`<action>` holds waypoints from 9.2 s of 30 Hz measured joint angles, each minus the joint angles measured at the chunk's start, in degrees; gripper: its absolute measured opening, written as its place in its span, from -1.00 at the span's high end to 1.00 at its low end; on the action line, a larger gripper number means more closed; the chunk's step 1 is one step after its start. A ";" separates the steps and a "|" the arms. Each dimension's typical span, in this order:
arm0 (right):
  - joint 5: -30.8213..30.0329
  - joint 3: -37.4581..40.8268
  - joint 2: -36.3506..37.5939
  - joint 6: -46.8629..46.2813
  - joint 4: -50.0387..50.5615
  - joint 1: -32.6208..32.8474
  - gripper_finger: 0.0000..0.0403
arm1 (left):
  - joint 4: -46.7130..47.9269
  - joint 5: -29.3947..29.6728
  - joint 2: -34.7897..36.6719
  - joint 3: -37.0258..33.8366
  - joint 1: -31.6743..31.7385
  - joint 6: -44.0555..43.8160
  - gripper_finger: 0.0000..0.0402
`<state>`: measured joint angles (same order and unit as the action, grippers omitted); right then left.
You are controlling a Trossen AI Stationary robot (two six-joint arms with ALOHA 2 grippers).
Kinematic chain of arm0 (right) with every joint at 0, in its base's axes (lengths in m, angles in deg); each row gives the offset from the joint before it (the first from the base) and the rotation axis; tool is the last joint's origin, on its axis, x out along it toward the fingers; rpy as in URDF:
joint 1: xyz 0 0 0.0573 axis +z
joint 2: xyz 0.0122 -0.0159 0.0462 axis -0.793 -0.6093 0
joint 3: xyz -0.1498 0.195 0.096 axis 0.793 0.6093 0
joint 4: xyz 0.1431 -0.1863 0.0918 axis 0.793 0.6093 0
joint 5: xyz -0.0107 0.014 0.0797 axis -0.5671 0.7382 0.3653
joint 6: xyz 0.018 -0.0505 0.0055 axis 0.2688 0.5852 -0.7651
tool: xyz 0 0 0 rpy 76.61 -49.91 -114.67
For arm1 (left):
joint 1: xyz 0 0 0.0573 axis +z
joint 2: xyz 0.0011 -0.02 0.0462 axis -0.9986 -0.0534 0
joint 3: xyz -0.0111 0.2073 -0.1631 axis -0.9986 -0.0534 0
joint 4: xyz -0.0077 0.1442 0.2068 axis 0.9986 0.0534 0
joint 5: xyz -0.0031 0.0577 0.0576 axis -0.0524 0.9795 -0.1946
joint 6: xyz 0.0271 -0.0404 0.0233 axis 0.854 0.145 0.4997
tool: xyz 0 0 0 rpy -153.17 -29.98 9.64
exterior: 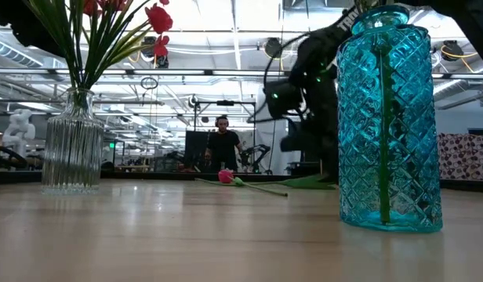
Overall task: Sort flowers into vase by color
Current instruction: Put the yellow tulip into the blue vase
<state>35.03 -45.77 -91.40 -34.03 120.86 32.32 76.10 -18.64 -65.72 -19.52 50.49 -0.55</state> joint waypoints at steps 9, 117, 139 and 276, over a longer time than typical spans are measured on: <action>-15.49 9.14 4.98 8.99 -3.55 -4.99 1.00 | -0.04 0.02 0.00 0.00 0.00 -6.05 0.06; 2.25 18.51 8.52 91.60 -25.46 -12.55 0.73 | -7.54 11.28 -5.24 -0.02 -0.01 -22.43 0.06; -16.80 19.35 23.13 101.67 9.69 11.86 0.99 | -7.03 5.90 -5.33 -0.04 -0.02 -17.35 0.06; -43.72 19.12 39.57 -42.97 -4.66 67.72 1.00 | -2.55 -2.59 -5.35 -0.04 -0.02 -4.31 0.06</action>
<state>-8.69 -26.65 -51.82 -77.00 116.20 100.04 73.55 -21.23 -71.07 -19.56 50.47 -4.86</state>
